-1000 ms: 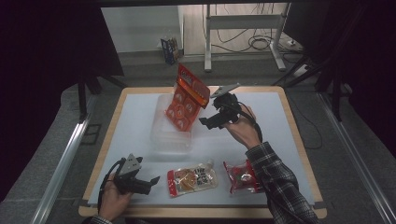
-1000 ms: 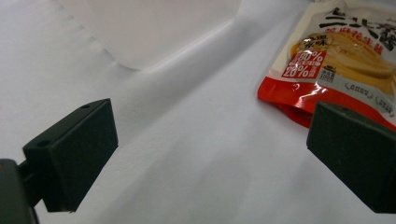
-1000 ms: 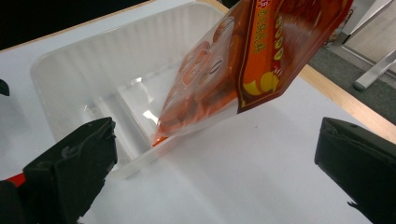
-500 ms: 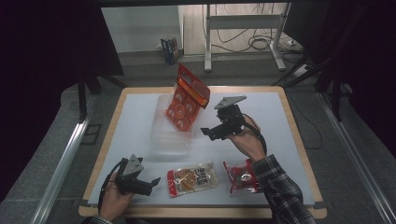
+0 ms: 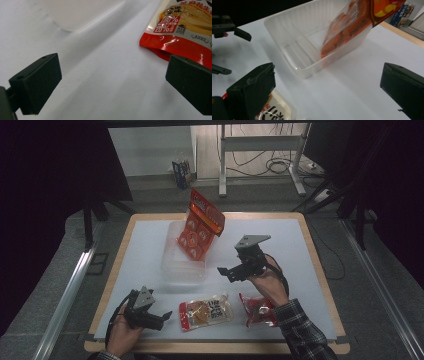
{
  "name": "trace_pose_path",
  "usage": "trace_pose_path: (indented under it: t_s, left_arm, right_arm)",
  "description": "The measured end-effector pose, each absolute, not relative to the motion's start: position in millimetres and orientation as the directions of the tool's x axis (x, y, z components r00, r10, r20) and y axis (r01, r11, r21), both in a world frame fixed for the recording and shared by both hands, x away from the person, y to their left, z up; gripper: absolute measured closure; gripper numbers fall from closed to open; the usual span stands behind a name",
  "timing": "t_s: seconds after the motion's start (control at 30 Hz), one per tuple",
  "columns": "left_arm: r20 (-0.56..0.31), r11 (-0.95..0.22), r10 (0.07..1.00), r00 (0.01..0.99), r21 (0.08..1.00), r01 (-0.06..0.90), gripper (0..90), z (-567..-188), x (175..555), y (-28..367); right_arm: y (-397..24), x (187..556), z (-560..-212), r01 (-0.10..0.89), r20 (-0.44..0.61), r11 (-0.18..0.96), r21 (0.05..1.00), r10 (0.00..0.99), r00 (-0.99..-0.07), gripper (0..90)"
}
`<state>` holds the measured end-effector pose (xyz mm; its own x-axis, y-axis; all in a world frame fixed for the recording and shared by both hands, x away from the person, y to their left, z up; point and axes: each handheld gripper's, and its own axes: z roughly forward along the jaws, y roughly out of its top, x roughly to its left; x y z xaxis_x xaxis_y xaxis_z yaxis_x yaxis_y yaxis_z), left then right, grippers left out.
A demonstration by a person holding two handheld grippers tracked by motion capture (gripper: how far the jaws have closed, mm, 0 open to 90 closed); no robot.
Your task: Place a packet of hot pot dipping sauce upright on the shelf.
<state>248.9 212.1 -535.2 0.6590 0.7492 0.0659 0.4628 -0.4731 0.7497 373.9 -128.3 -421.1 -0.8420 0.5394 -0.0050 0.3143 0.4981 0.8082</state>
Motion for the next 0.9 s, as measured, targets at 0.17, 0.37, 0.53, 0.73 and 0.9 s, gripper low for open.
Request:
trace_pose_path:
  t_s: [0.17, 0.37, 0.53, 0.73, 0.9]
  left_arm:
    - [0.067, -0.476, 0.748, 0.661, 0.749, 0.462, 0.4, -535.3, 249.1, 212.2]
    - [0.071, -0.478, 0.746, 0.662, 0.749, 0.459, 0.4, -535.2, 248.7, 211.9]
    - [0.076, -0.477, 0.748, 0.659, 0.752, 0.454, 0.2, -535.1, 248.4, 212.1]
    - [0.060, -0.461, 0.751, 0.658, 0.761, 0.457, 0.2, -534.2, 248.1, 212.6]
    - [0.042, -0.452, 0.750, 0.660, 0.762, 0.465, 0.7, -532.3, 247.4, 211.3]
  right_arm:
    - [-130.7, 365.8, -429.6, 0.326, 0.010, 0.503, 0.800, 0.533, -0.846, 0.0]
    - [-137.8, 353.7, -440.4, 0.321, -0.015, 0.526, 0.787, 0.538, -0.843, 0.0]
    - [-144.2, 348.2, -448.0, 0.322, -0.017, 0.528, 0.786, 0.538, -0.842, 0.0]
    - [-153.0, 345.7, -455.0, 0.340, -0.009, 0.521, 0.783, 0.556, -0.831, 0.0]
    - [-162.8, 338.6, -454.8, 0.342, -0.017, 0.516, 0.785, 0.570, -0.821, 0.0]
